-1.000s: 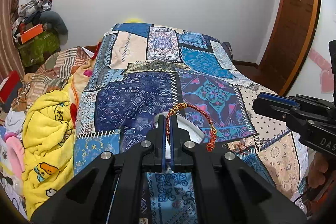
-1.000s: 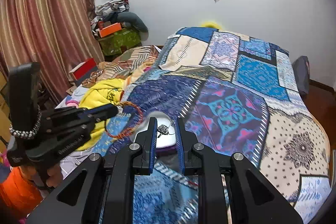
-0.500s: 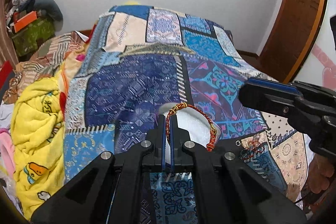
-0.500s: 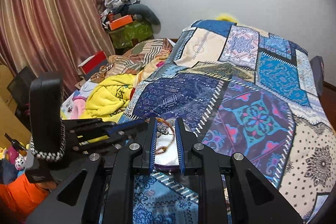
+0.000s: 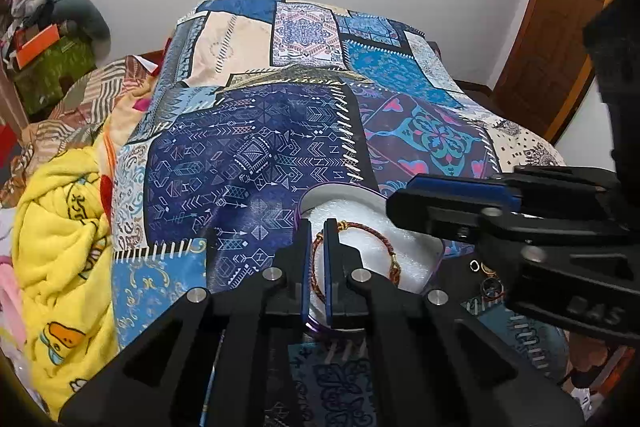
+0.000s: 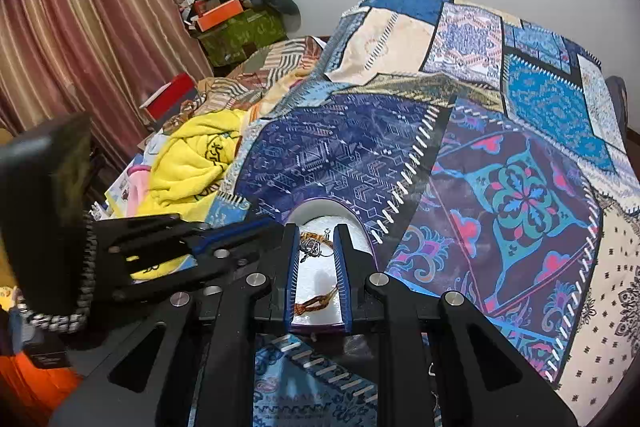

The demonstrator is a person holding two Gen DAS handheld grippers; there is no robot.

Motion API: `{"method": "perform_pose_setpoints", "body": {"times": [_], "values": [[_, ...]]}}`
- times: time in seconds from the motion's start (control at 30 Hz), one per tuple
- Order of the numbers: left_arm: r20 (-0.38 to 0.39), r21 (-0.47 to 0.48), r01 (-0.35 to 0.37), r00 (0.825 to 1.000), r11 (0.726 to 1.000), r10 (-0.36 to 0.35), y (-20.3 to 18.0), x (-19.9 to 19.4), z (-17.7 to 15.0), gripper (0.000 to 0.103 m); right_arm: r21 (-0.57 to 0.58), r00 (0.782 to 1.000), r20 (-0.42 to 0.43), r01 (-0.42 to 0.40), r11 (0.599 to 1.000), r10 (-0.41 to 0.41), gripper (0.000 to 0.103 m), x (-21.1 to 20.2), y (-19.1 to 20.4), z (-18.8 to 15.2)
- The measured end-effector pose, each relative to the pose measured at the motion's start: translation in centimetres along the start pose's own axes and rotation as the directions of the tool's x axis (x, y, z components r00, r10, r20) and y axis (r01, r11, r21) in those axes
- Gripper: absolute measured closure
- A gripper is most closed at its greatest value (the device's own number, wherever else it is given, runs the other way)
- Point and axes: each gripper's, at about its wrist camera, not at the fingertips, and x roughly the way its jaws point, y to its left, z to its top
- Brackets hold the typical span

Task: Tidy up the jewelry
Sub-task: 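Lower both held pieces into the heart-shaped tin and open both grippers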

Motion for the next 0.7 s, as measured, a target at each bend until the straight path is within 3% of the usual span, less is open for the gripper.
{"method": "perform_pose_setpoints", "body": {"times": [0.2, 0.43, 0.6, 0.7], "values": [[0.01, 0.002, -0.055, 0.998, 0.998, 0.055, 0.7, -0.4, 0.1, 0.097, -0.003, 1.0, -0.026, -0.011, 1.0, 0.011, 0.088, 1.0, -0.1, -0.3], [0.041, -0.019, -0.099, 0.994, 0.995, 0.1, 2.0, -1.8, 0.1, 0.082, -0.045, 0.998, -0.063, -0.016, 0.999, 0.013, 0.087, 1.9, 0.8, -0.6], [0.05, -0.029, -0.105, 0.993, 0.994, 0.106, 2.1, -2.5, 0.2, 0.079, -0.05, 0.996, -0.088, 0.003, 0.999, -0.008, 0.076, 1.9, 1.0, -0.5], [0.054, -0.028, -0.106, 0.993, 0.994, 0.107, 1.9, -2.9, 0.4, 0.079, -0.048, 0.997, -0.07, 0.021, 0.999, -0.024, 0.076, 0.9, 1.0, -0.4]]}}
